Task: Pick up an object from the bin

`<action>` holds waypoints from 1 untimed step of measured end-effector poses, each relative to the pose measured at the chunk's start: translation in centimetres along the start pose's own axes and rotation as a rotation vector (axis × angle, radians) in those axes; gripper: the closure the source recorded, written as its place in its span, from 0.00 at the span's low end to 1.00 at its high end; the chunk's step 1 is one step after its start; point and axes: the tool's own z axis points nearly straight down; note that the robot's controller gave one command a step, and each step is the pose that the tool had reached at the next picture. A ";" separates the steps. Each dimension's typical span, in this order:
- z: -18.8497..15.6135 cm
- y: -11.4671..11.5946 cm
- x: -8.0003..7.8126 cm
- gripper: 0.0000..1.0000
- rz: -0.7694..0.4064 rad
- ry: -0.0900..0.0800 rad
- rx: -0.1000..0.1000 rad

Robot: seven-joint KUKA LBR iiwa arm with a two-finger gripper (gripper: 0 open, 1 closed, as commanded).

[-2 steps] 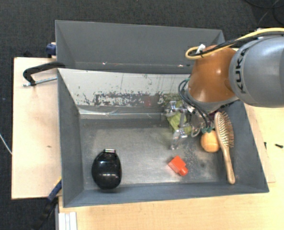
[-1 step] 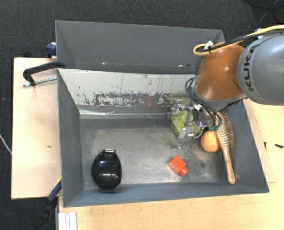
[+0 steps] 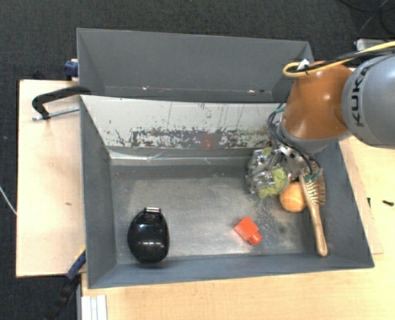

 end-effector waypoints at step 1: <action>0.0 0.0 0.0 1.00 0.000 0.000 0.000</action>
Offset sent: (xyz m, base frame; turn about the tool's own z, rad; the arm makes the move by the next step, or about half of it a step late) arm 0.0000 0.0000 0.0182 0.0000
